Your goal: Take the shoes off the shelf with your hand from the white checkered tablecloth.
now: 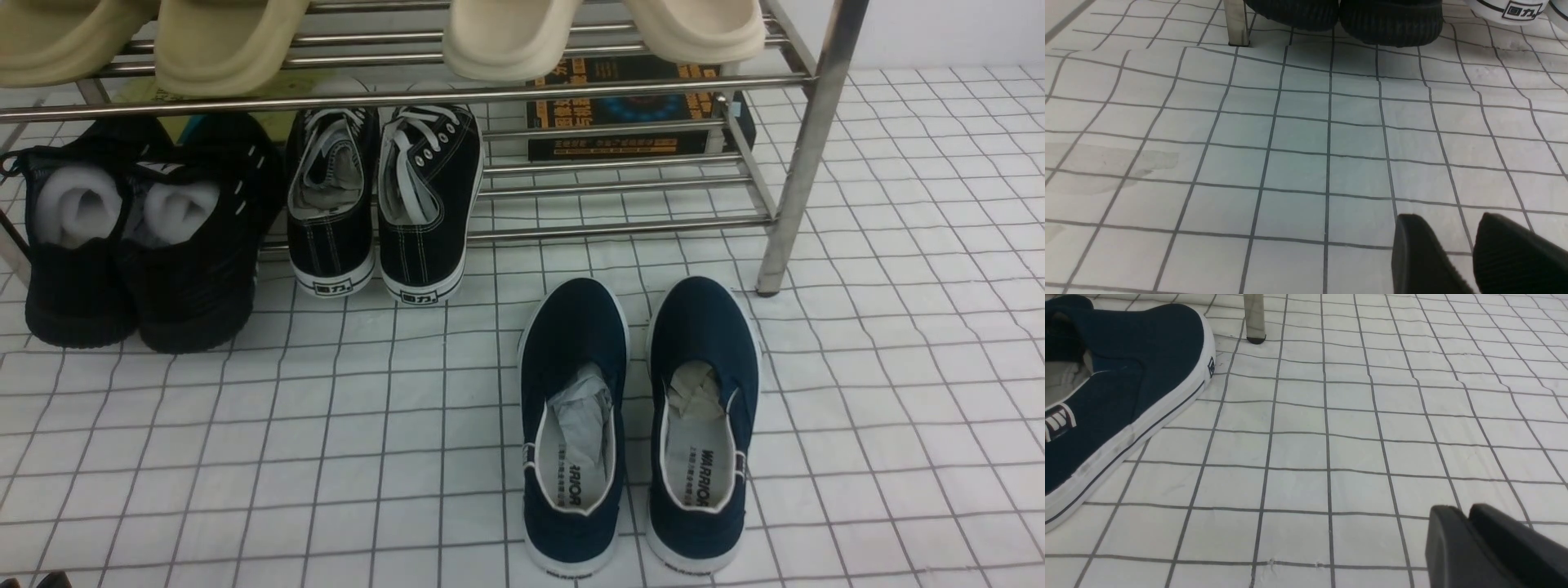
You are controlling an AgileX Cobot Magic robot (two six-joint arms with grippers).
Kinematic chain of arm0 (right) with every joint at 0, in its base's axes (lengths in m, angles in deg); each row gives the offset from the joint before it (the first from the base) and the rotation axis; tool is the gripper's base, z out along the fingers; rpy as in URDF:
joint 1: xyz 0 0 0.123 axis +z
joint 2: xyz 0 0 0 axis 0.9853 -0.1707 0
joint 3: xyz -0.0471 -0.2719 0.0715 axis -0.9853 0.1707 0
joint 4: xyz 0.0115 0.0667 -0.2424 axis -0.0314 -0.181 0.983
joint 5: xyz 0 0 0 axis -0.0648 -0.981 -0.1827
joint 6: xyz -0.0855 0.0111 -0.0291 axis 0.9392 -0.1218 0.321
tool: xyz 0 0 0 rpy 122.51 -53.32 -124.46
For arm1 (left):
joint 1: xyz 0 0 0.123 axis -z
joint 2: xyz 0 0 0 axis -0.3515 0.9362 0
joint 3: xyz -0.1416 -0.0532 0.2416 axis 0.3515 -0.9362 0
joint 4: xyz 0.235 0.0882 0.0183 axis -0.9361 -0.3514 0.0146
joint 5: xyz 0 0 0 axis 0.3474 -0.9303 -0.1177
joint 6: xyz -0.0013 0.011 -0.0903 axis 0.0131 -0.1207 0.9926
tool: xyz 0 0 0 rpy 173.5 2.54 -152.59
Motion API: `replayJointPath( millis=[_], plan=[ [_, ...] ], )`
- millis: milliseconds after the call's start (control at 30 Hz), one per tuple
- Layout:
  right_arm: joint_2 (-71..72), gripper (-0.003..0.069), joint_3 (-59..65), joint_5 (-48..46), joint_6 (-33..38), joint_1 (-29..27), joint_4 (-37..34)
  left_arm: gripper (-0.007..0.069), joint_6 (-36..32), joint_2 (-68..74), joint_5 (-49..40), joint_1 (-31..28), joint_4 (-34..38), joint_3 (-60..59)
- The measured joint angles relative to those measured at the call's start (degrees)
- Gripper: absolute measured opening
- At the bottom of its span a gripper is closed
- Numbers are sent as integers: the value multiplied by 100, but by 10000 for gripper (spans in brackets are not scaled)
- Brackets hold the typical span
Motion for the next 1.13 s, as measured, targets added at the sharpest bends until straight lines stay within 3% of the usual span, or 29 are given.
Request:
replayJointPath(
  millis=[1133],
  plan=[
    [0, 123, 0, 0, 0, 0, 0, 241, 0, 0, 0, 0, 0, 0]
  ],
)
